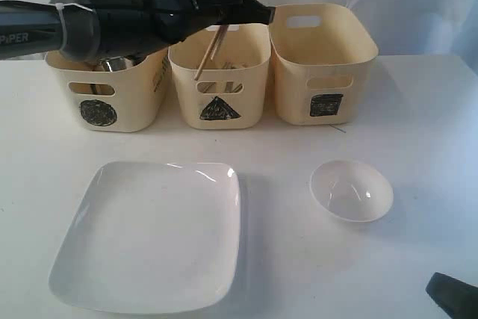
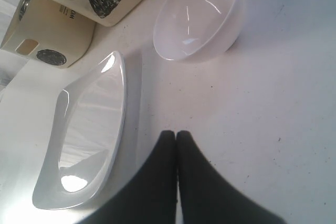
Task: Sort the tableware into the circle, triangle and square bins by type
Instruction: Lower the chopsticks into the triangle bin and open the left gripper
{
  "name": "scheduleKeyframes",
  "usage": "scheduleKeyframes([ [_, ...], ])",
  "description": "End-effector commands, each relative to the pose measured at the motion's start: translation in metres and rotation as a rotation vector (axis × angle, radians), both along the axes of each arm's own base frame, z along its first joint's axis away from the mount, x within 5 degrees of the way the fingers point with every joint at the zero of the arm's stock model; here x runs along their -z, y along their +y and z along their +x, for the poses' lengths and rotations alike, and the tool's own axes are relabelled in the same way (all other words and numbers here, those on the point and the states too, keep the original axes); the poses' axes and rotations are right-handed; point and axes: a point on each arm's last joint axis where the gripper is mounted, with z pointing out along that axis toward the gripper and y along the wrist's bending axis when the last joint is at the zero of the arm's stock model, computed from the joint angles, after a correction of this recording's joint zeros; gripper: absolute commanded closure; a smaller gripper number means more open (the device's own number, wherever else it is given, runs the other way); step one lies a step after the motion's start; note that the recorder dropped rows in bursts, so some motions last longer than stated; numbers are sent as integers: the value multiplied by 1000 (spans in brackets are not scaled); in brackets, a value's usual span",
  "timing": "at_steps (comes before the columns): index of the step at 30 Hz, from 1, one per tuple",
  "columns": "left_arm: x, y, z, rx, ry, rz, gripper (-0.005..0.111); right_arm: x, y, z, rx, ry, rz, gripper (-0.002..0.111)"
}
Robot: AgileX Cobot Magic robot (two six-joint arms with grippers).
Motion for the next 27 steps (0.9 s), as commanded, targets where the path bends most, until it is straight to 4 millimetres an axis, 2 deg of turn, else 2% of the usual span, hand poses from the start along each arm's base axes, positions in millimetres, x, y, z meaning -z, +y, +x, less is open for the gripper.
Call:
scheduleKeyframes([
  [1,-13,10,4,-31,-76,-1,107,1,0,0,-1,-5,-2,108],
  [7,-15,15,9,-56,-125,6,107,1,0,0,-1,-5,-2,108],
  [10,-19,12,11,-49,-167,23,107,1,0,0,-1,-5,-2,108],
  [19,-14,1,24,-22,-212,61,107,1,0,0,-1,-5,-2,108],
  [27,-13,2,34,-11,-295,145,107,1,0,0,-1,-5,-2,108],
])
